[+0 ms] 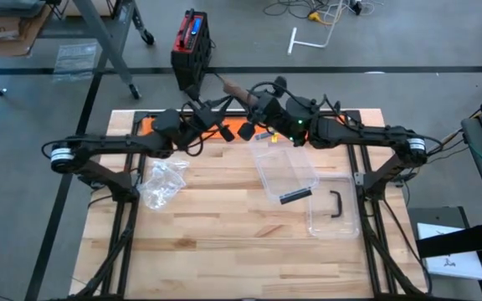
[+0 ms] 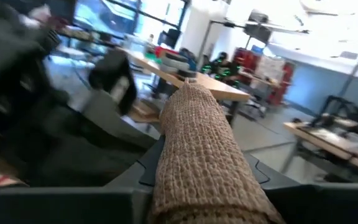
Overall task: Roll bandage
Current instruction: Put the rolled brown bandage into the transparent zip bag
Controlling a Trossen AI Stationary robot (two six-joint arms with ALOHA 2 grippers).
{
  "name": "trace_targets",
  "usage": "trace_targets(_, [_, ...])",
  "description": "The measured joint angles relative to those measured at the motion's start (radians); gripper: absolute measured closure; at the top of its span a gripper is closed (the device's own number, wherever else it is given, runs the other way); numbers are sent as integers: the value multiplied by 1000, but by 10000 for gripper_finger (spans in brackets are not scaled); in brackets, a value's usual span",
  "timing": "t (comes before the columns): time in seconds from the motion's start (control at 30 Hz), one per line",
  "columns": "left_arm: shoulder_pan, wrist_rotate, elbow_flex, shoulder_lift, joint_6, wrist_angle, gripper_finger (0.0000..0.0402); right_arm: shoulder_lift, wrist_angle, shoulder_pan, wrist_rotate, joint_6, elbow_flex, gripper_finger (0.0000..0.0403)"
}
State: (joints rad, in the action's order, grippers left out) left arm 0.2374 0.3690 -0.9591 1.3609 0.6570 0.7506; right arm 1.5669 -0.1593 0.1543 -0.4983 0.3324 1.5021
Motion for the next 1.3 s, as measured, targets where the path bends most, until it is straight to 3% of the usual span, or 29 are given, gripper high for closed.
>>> trace_targets(0.1, [-27, -5, 43, -85, -30, -153, 397, -12, 22, -6, -54, 60, 0, 305])
trace_targets(0.2, [-56, -12, 123, -203, -69, -406, 393, -37, 150, -8, -112, 76, 0, 310])
trace_targets(0.37, [-78, -12, 260, -445, -415, -709, 390, -54, 424, -10, -68, -94, -5, 317])
trace_targets(0.47, [-81, -12, 289, -555, -649, -891, 377, -54, 449, -16, -13, -168, -43, 315])
trace_targets(0.6, [-104, -24, 282, -619, -844, -1118, 338, -45, 442, -50, 85, -209, -86, 316])
trace_targets(0.77, [-139, -109, 285, -587, -969, -1270, 265, -29, 424, -115, 100, -229, -130, 314])
trace_targets(0.97, [-138, -186, 246, -473, -1086, -1571, 191, 19, 386, -147, 108, -160, -130, 312])
trace_targets(1.1, [-138, -284, 172, -387, -1137, -1752, 180, 60, 299, -143, 107, -137, -130, 312])
trace_targets(1.23, [-126, -237, 86, -284, -1170, -1927, 190, 105, 239, -140, 107, -70, -127, 309])
trace_targets(1.3, [-122, -221, 68, -239, -1099, -1982, 197, 128, 228, -140, 110, -36, -117, 310])
